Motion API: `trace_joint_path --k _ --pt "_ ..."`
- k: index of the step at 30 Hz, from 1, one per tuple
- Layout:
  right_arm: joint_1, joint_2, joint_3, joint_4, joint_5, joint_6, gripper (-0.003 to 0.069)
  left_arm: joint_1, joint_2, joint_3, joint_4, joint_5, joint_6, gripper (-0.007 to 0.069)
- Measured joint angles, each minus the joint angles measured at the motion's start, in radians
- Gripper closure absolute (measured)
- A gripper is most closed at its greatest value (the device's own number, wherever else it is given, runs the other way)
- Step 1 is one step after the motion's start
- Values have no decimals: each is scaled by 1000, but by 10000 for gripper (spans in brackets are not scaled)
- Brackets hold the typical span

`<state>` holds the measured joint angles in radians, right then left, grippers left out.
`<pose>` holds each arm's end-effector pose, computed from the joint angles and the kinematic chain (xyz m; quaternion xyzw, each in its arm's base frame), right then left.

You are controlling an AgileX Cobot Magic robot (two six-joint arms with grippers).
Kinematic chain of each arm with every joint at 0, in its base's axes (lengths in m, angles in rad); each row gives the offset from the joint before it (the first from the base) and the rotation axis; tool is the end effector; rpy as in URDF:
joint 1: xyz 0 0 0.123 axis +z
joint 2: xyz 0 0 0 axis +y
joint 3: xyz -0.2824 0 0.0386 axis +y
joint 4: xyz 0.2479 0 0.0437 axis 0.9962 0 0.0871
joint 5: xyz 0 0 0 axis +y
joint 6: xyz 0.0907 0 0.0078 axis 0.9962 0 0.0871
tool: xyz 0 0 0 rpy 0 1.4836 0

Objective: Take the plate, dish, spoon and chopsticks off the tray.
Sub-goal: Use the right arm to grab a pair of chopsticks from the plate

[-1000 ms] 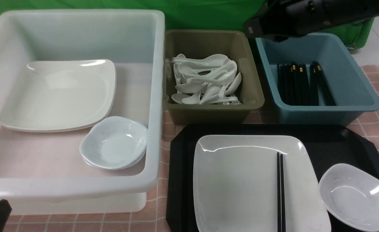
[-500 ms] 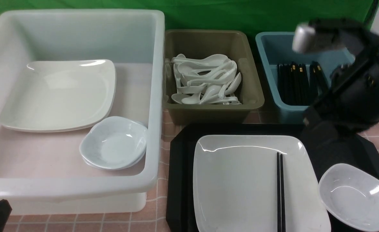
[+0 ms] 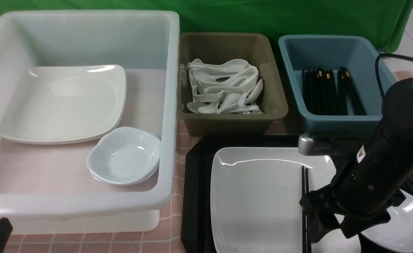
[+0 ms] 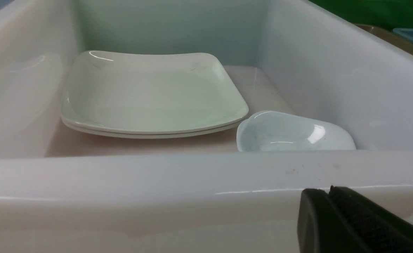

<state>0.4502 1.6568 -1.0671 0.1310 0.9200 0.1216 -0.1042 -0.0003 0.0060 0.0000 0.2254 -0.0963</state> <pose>0.2720 0.1420 0.2100 -0.1276 0.9875 0.0735 0.0554 0.0555 -0.0058 0.1906 0.0030 0.7561 -0.0655 0.6512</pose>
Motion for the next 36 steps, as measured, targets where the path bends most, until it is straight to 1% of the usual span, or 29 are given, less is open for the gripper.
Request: trace_joint_path --k 3,7,12,16,19,21,22,24,27,30,36 --pt "34 48 0 -1 -11 14 94 0 0 0 0 0 -1 604" --pt "69 114 0 -8 -42 71 93 0 0 0 5 1 -1 604" --pt "74 165 1 -14 -99 108 93 0 0 0 5 1 -1 604" --pt "74 170 1 -20 -132 110 93 0 0 0 5 1 -1 604" --pt "74 170 1 -24 -137 110 110 0 0 0 5 1 -1 604" --pt "74 170 1 -25 -139 110 169 0 0 0 5 1 -1 604" --pt "74 170 1 -25 -139 110 176 0 0 0 5 1 -1 604" --pt "74 171 1 -27 -140 112 283 0 0 0 0 1 -1 604" --pt "74 177 1 -28 -140 111 386 0 0 0 5 1 -1 604" --pt "74 177 1 -35 -140 111 426 0 0 0 5 1 -1 604" --pt "74 177 1 -46 -136 109 480 0 0 0 0 1 -1 604"
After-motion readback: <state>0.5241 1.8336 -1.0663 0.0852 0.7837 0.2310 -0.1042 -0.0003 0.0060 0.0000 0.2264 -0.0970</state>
